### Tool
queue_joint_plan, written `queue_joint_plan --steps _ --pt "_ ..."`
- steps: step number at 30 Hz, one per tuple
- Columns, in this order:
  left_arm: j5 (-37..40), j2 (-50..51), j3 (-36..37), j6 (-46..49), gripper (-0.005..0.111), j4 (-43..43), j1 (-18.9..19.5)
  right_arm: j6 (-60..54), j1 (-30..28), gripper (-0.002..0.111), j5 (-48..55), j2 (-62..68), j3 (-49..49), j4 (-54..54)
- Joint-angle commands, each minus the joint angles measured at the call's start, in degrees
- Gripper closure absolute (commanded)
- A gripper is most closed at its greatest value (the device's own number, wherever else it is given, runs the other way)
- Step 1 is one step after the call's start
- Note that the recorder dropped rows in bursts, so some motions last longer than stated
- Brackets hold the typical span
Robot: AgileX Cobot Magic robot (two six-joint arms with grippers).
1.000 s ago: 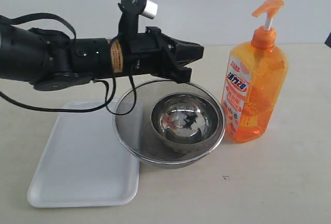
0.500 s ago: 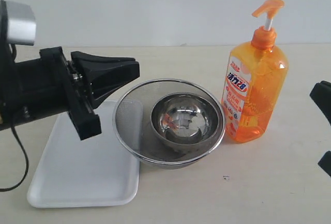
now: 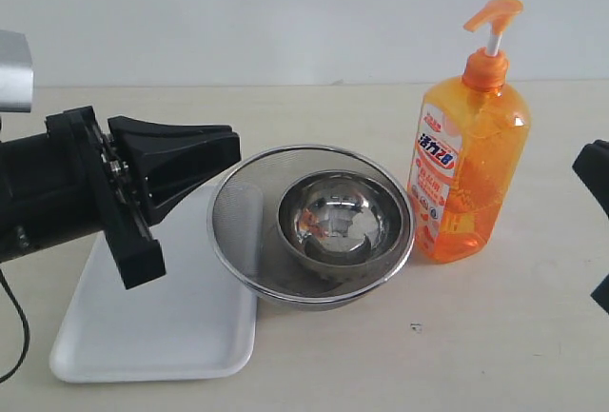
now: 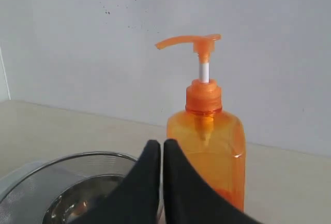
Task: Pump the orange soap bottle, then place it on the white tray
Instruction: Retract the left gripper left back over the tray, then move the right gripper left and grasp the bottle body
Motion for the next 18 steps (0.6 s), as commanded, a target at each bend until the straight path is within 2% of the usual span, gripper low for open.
queue_joint_plan --steps 1,4,6,7,8,10,12,18 --pt "-0.5 -0.3 0.2 0.2 0.102 -0.7 0.1 0.6 0.0 0.108 1.7 -0.2 0.3 0.7" --pt "-0.5 -0.3 0.2 0.3 0.102 -0.7 0.1 2.2 0.0 0.103 4.2 -0.1 -1.0 -0.8" --pt "-0.5 -0.3 0.2 0.3 0.102 -0.7 0.1 2.3 0.0 0.087 5.1 0.5 -2.2 -1.0" --pt "-0.5 -0.3 0.2 0.4 0.102 -0.7 0.1 2.3 0.0 0.066 5.2 1.4 -3.1 -0.5" --pt "-0.5 -0.3 0.2 0.6 0.102 -0.7 0.1 2.3 0.0 0.054 5.4 1.9 -3.4 0.0" --pt "-0.5 -0.3 0.2 0.6 0.102 -0.7 0.1 2.3 0.0 0.022 5.7 3.8 -3.9 2.5" --pt "-0.5 -0.3 0.2 0.6 0.102 -0.7 0.1 2.0 0.0 0.003 6.1 6.0 -4.4 4.9" --pt "-0.5 -0.3 0.2 1.0 0.102 -0.7 0.1 0.9 0.6 0.006 3.1 13.9 -7.0 4.5"
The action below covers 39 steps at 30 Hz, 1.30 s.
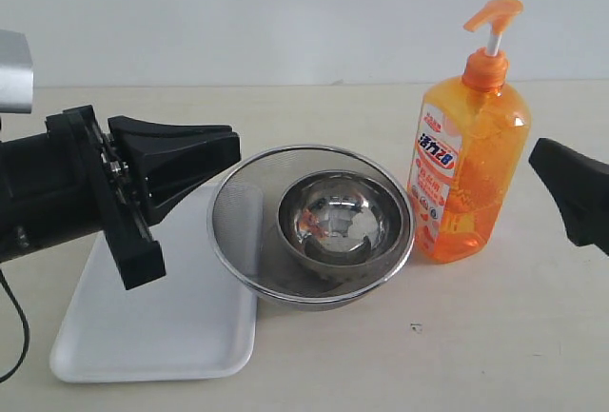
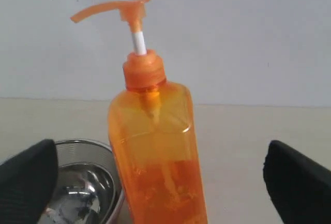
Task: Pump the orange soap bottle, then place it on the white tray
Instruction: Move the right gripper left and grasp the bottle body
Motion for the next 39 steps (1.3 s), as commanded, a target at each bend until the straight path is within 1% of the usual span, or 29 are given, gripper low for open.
queue_joint_plan --steps 1,8,18,20,31,39 --pt "-0.5 -0.3 0.2 0.7 0.102 -0.7 0.1 -1.4 1.2 0.006 -4.0 6.1 -2.1 0.3" --pt "-0.5 -0.3 0.2 0.7 0.102 -0.7 0.1 -6.5 5.4 0.006 -6.8 15.6 -5.2 1.6" --pt "0.8 -0.3 0.2 0.8 0.102 -0.5 0.1 -17.3 14.0 0.006 -13.9 26.9 -6.7 12.7" --pt "0.8 -0.3 0.2 0.8 0.102 -0.4 0.1 -18.7 15.0 0.006 -13.9 28.7 -6.9 14.2" --pt "0.8 -0.3 0.2 0.8 0.102 0.1 0.1 -17.8 15.6 0.006 -13.9 37.8 -13.4 13.1" --pt "0.8 -0.3 0.2 0.8 0.102 0.2 0.1 -19.7 15.6 0.006 -13.9 41.6 -15.9 14.2"
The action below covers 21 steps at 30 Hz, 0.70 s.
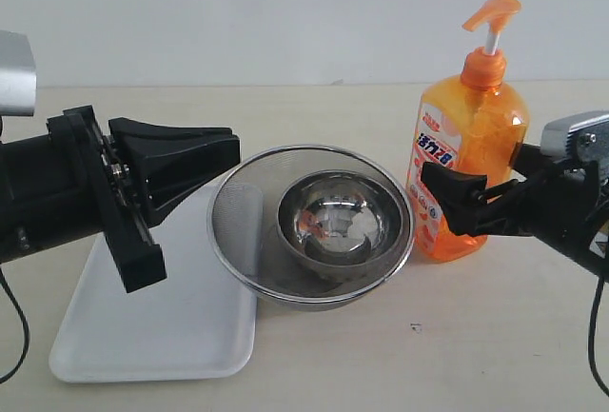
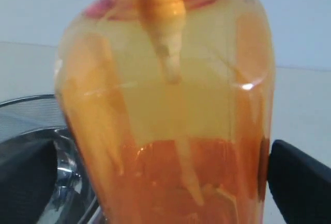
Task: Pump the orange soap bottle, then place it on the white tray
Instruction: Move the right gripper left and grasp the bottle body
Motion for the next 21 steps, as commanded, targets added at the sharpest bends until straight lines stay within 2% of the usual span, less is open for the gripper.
queue_joint_plan --steps 1,7,21 --pt "0.5 -0.3 0.2 0.4 0.102 0.0 0.1 -1.2 0.1 0.006 -0.6 2.1 -2.1 0.3" --pt "0.5 -0.3 0.2 0.4 0.102 0.0 0.1 -0.8 0.1 0.006 -0.6 6.9 -6.4 -0.1" --pt "0.5 -0.3 0.2 0.4 0.102 0.0 0.1 -0.8 0.2 0.006 -0.6 7.1 -7.8 1.9"
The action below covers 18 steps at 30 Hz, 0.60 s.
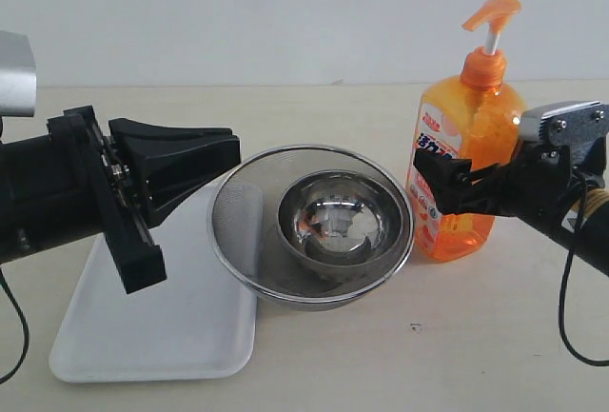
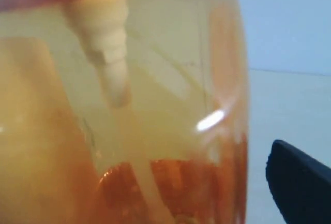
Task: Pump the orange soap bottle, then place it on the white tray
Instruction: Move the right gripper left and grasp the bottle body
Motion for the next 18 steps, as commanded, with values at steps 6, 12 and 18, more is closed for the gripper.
queue_joint_plan --steps 6,12,18 --pt "0.5 -0.3 0.2 0.4 0.102 -0.2 0.1 0.0 0.5 0.024 -0.6 0.1 -1.4 0.0" --pt "0.5 -0.3 0.2 0.4 0.102 0.3 0.1 0.0 0.5 0.085 0.6 0.1 -1.4 0.0" --pt "0.5 -0.3 0.2 0.4 0.102 0.4 0.1 0.3 0.5 0.108 0.6 -0.1 -1.4 -0.1"
